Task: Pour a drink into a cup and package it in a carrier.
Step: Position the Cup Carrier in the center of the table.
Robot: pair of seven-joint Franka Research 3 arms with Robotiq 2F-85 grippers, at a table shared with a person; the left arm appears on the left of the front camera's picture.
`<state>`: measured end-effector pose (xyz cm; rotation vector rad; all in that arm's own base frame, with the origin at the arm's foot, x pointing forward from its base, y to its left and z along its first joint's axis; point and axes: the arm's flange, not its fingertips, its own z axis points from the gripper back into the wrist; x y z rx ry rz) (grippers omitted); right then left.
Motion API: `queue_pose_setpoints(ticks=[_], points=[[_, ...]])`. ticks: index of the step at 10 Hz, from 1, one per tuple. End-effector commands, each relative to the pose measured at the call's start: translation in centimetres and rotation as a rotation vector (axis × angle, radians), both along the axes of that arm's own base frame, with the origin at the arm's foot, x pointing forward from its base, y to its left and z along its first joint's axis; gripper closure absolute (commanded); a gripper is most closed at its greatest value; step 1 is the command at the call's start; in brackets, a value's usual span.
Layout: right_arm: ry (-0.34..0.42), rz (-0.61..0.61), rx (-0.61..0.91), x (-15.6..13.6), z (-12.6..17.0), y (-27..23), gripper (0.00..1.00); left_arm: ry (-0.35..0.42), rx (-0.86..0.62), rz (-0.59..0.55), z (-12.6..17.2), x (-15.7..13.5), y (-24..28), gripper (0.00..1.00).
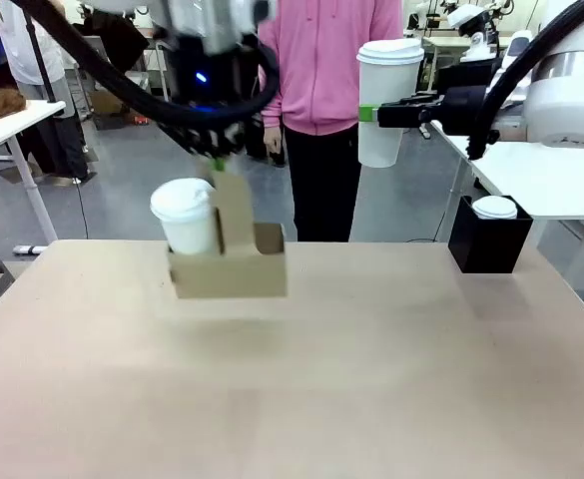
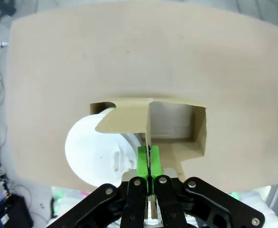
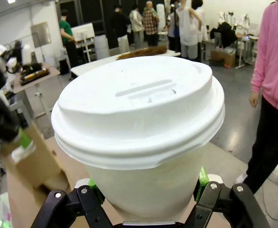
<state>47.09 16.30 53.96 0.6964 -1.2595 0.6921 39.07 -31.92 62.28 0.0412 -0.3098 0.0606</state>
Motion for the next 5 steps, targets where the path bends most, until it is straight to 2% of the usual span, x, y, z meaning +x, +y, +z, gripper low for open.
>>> queue_pose_setpoints(ticks=[1,2,5], points=[[-0.01,-0.001,0.002,0.1,0.3,0.2,0.19,-0.011,0.02,0.041,-2.0,-1.3,-3.1,0.98],[-0.01,-0.001,0.002,0.1,0.3,0.2,0.19,-0.047,0.019,0.047,-3.6,-2.4,-5.1,0.98],[-0.01,-0.001,0.002,0.1,0.3,0.2,0.19,-0.029,0.064,0.015,-8.3,-4.0,-9.5,0.98]])
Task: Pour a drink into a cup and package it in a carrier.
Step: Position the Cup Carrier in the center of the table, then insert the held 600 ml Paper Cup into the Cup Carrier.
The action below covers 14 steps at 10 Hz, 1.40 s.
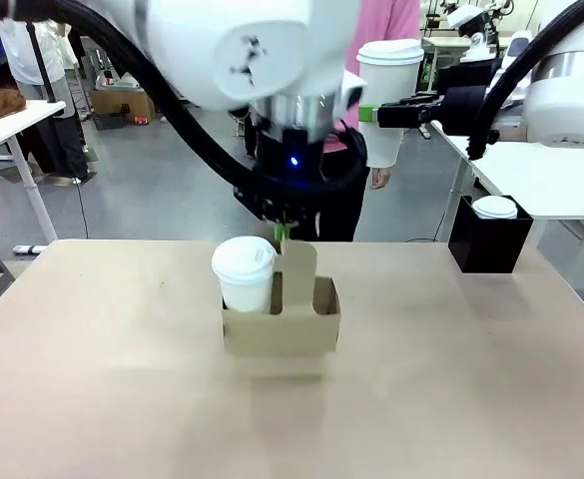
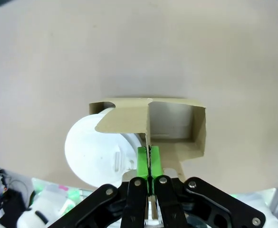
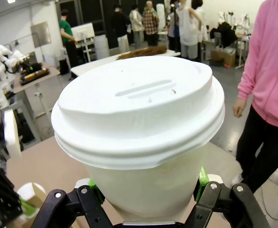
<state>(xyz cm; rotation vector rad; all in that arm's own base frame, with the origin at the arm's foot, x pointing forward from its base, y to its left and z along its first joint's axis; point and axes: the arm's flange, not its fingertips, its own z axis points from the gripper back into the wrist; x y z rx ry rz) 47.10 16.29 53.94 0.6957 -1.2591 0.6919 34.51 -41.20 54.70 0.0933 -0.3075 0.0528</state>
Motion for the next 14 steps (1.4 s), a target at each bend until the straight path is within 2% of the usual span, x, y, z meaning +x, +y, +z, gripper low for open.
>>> queue_pose_setpoints(ticks=[1,3,6,7,8,12,13,14], points=[[-0.011,-0.001,0.003,0.1,0.4,0.2,0.19,-0.029,0.0,-0.001,-1.9,0.6,-0.9,0.98],[-0.011,-0.001,0.003,0.1,0.4,0.2,0.19,-0.005,-0.022,0.011,-4.4,0.8,-1.7,0.98],[-0.011,-0.001,0.003,0.1,0.4,0.2,0.19,0.028,-0.051,0.003,-6.3,0.9,-2.4,0.98],[-0.011,-0.001,0.003,0.1,0.4,0.2,0.19,0.059,-0.041,0.011,-6.3,0.8,-2.0,0.98],[-0.011,-0.001,0.003,0.1,0.4,0.2,0.19,0.04,-0.027,-0.014,-5.7,1.5,-2.6,0.98],[-0.011,-0.001,0.003,0.1,0.4,0.2,0.19,0.04,-0.027,-0.014,-5.7,1.5,-2.6,0.98],[-0.011,-0.001,0.003,0.1,0.4,0.2,0.19,0.041,-0.032,-0.012,-5.5,1.6,-2.7,0.39],[0.0,0.0,0.0,0.0,0.0,0.0,0.19,0.057,-0.056,-0.048,-4.5,1.5,-1.9,0.39]])
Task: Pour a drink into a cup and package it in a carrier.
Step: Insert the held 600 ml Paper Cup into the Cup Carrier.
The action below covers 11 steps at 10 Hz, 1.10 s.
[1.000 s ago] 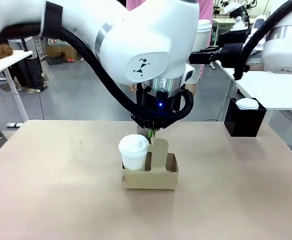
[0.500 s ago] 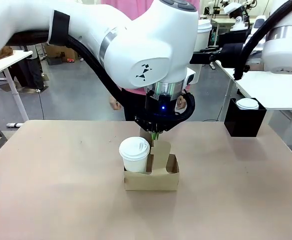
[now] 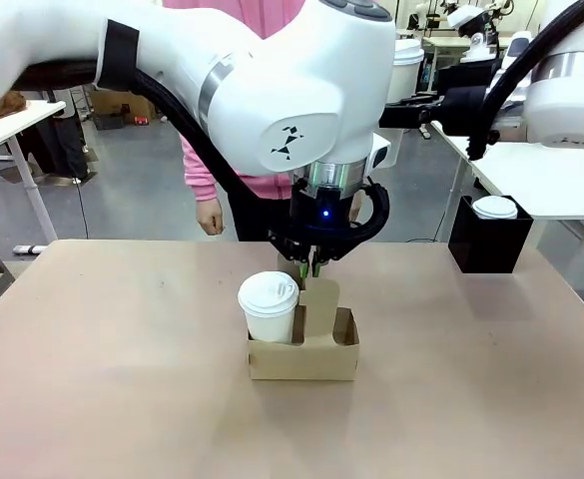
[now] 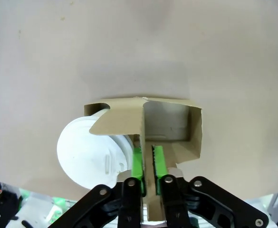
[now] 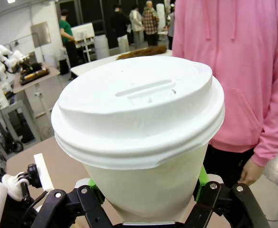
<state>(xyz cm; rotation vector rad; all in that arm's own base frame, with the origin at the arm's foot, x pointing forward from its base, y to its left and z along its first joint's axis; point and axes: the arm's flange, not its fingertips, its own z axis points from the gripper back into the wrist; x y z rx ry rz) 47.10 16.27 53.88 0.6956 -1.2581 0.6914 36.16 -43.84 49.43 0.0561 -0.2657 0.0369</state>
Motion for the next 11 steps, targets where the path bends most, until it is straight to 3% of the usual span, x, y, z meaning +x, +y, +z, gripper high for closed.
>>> queue_pose_setpoints(ticks=[1,2,3,4,6,8,9,11], points=[[0.035,0.032,-0.016,1.9,-0.3,-1.0,0.19,0.022,-0.036,-0.069,2.1,-0.4,1.5,0.0],[0.068,0.085,-0.036,3.5,-0.8,-2.2,0.19,0.036,-0.055,-0.116,3.6,-0.4,2.5,0.35],[0.081,0.147,-0.052,4.8,-1.7,-3.8,0.19,0.094,-0.093,-0.226,5.6,0.2,4.4,0.0],[0.095,0.226,-0.052,5.4,-2.7,-5.1,0.19,0.155,-0.131,-0.343,7.1,0.8,6.4,0.0],[0.101,0.397,-0.01,5.4,-5.3,-6.1,0.19,0.177,-0.218,-0.565,9.9,2.1,11.1,0.0],[0.063,0.587,0.054,4.0,-8.4,-5.0,0.19,0.101,-0.267,-0.729,10.3,4.9,17.0,0.0],[0.046,0.611,0.061,3.4,-9.6,-4.1,0.19,0.0,-0.269,-0.906,9.9,5.6,19.0,0.0],[0.025,0.625,0.028,2.4,-11.9,-2.3,0.19,-0.086,-0.247,-0.987,8.6,5.9,21.0,0.0]])
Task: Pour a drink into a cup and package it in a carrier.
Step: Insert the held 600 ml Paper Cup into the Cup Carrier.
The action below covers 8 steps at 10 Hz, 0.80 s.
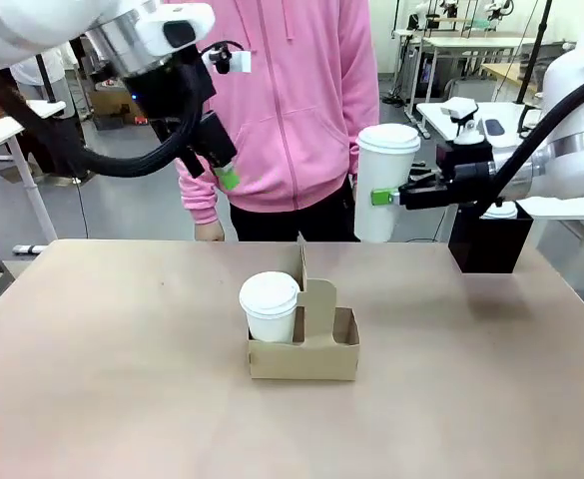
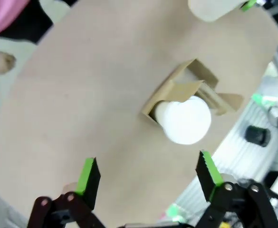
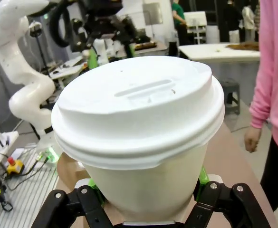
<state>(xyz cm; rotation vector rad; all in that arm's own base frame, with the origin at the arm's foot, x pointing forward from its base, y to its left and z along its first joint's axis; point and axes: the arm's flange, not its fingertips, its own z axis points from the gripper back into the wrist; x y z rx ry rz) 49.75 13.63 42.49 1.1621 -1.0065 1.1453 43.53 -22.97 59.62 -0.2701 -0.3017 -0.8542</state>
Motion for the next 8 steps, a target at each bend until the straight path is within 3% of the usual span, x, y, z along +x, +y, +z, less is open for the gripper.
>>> queue_pose_setpoints(ticks=[1,2,3,5,6,8], points=[[-0.066,-0.019,-0.056,-0.5,-1.6,1.1,0.19,-0.066,-0.079,-0.094,-2.5,-1.5,0.9,0.0],[0.0,0.0,0.0,0.0,0.0,0.0,0.19,-0.079,-0.102,-0.033,-2.9,-0.9,1.5,0.0],[0.0,0.0,0.0,0.0,0.0,0.0,0.19,-0.042,-0.013,-0.048,-1.1,0.0,0.6,0.0],[-0.012,0.001,-0.017,-0.3,-1.3,0.4,0.19,-0.042,-0.013,-0.048,-1.1,0.0,0.6,0.0],[-0.046,0.061,0.026,-0.3,-1.4,0.8,0.19,-0.06,-0.033,-0.051,-2.0,-0.2,0.8,0.0],[-0.046,0.187,0.083,-1.1,-2.8,2.5,0.19,-0.11,-0.151,-0.091,-4.3,-0.5,6.1,0.0]])
